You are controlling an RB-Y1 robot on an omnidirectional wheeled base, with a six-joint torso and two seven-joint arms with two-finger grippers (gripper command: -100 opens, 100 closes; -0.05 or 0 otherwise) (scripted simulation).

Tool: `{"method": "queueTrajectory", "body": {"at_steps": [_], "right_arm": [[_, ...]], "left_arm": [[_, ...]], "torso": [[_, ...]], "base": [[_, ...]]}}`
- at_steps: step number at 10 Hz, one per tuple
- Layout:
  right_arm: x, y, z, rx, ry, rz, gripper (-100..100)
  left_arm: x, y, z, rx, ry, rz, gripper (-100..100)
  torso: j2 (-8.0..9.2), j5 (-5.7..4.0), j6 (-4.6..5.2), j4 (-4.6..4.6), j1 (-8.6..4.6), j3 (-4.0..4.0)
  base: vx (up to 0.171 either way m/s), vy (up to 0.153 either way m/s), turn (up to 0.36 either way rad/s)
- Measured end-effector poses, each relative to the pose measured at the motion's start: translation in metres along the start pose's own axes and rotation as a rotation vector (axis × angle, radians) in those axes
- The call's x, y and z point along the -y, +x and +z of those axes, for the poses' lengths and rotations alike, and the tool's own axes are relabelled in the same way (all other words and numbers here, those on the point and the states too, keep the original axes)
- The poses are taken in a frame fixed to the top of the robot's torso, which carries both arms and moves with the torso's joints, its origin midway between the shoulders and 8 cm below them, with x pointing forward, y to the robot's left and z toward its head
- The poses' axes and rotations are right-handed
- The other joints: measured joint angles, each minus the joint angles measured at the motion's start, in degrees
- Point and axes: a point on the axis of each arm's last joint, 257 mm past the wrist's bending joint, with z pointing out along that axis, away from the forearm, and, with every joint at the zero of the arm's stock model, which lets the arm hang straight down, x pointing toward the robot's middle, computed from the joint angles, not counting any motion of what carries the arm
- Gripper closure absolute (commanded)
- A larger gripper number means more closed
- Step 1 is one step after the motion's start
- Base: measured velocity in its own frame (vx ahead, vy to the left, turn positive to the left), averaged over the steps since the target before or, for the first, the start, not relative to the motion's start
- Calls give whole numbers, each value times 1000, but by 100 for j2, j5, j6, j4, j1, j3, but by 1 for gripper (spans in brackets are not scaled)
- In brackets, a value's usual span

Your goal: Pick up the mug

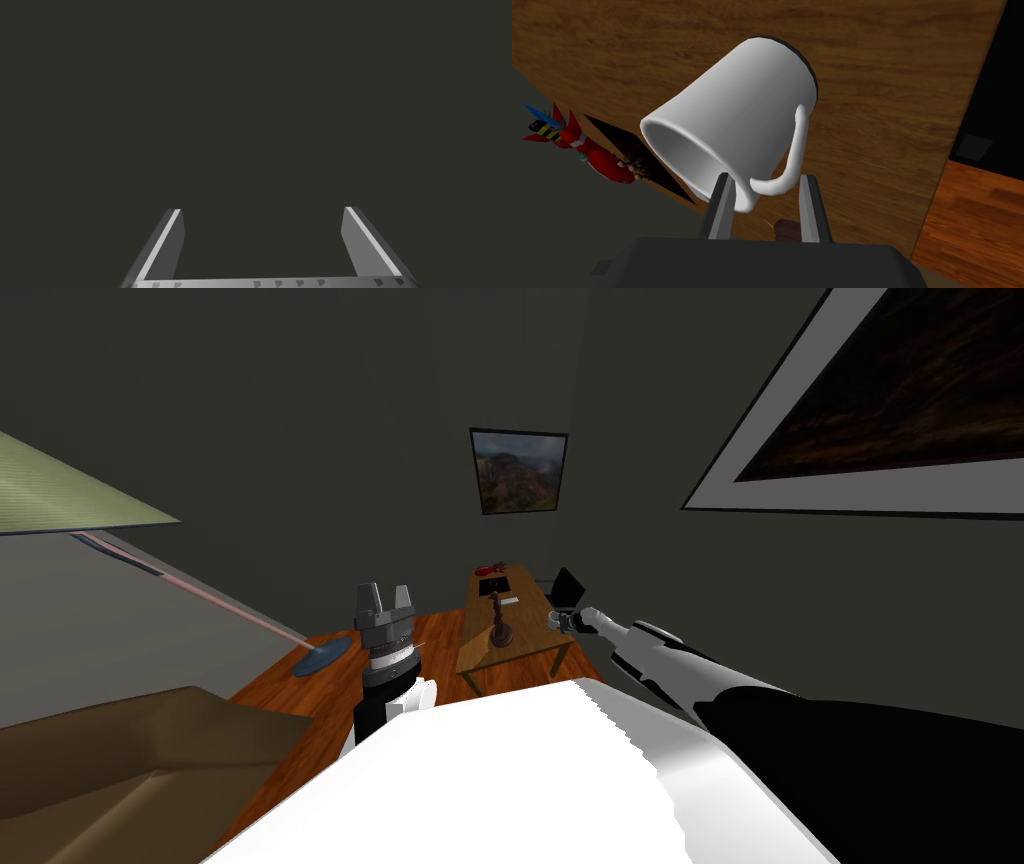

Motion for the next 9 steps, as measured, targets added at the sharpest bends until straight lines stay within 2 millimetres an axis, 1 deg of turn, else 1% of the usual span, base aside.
{"method": "queueTrajectory", "body": {"at_steps": [1, 2, 3, 4, 5, 6, 7, 8, 9], "right_arm": [[0, 0, 0, 0, 0, 0, 100], [0, 0, 0, 0, 0, 0, 0], [0, 0, 0, 0, 0, 0, 100], [-8, 14, -8, -12, -2, -5, 100], [-9, 22, -11, -18, 4, 10, 100], [-8, 23, -12, -16, 9, 13, 100], [-15, 35, -19, -28, 6, 3, 100], [-17, 42, -23, -36, 11, 14, 100], [-15, 44, -24, -32, 19, 28, 100]], "left_arm": [[0, 0, 0, 0, 0, 0, 0], [0, 0, 0, 0, 0, 0, 0], [0, 0, 0, 0, 0, 0, 0], [0, 0, 0, 0, 0, 0, 0], [0, 0, 0, 0, 0, 0, 0], [0, 0, 0, 0, 0, 0, 0], [0, 0, 0, 0, 0, 0, 0], [0, 0, 0, 0, 0, 0, 0], [0, 0, 0, 0, 0, 0, 0]], "torso": [[0, 1, 0, 0, 0, 0], [0, 1, -1, 1, 1, 0], [1, 1, -1, 1, 1, 1], [4, 2, -3, 0, 10, 2], [-1, 1, -3, -1, 10, -1], [-3, 0, -1, 0, 5, -2], [0, -1, -2, -3, 7, -2], [-3, -4, -4, -4, 6, -4], [-4, -3, 0, -3, 2, -4]], "base": [[0, 0, 0], [0, 0, 0], [-2, 34, 231], [-6, 32, 102], [-5, 16, -16], [-2, 32, 183], [-3, 25, 125], [-3, 12, 6], [-1, 3, -25]]}}
